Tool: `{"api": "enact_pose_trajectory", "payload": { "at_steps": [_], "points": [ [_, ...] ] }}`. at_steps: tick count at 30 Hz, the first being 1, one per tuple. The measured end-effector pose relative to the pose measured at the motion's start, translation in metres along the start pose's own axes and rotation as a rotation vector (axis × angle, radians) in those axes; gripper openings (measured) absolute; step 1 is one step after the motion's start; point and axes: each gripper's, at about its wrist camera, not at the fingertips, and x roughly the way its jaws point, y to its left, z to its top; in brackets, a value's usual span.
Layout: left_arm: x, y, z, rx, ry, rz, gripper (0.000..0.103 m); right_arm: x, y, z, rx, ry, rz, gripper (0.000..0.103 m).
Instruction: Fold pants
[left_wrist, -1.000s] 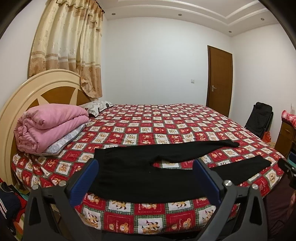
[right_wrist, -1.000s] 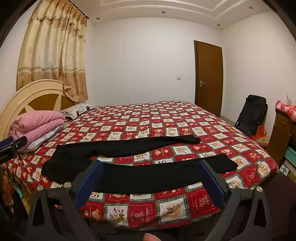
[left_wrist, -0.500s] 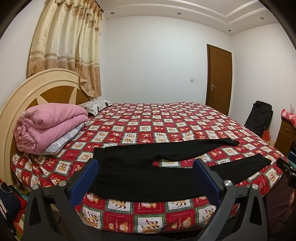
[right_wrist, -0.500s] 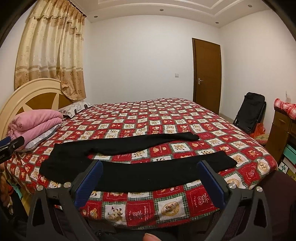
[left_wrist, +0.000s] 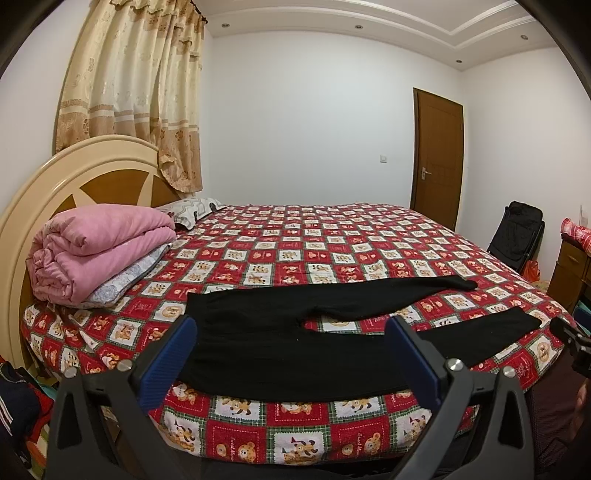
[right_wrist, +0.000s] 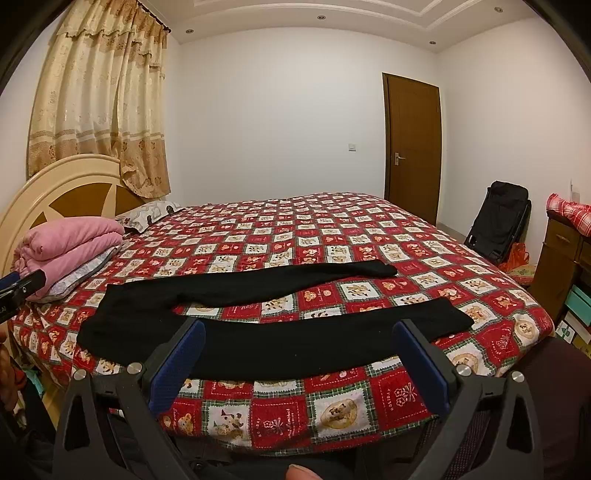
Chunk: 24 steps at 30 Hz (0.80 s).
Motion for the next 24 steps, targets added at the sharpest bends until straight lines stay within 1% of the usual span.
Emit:
{"api": "enact_pose_trajectory", "payload": {
  "at_steps": [24],
  "points": [
    [0.0, 0.0, 0.0, -0.002, 0.003, -0.002, 0.103, 0.011, -0.004, -0.005, 0.009, 0.032, -0.009, 0.102]
  ]
}}
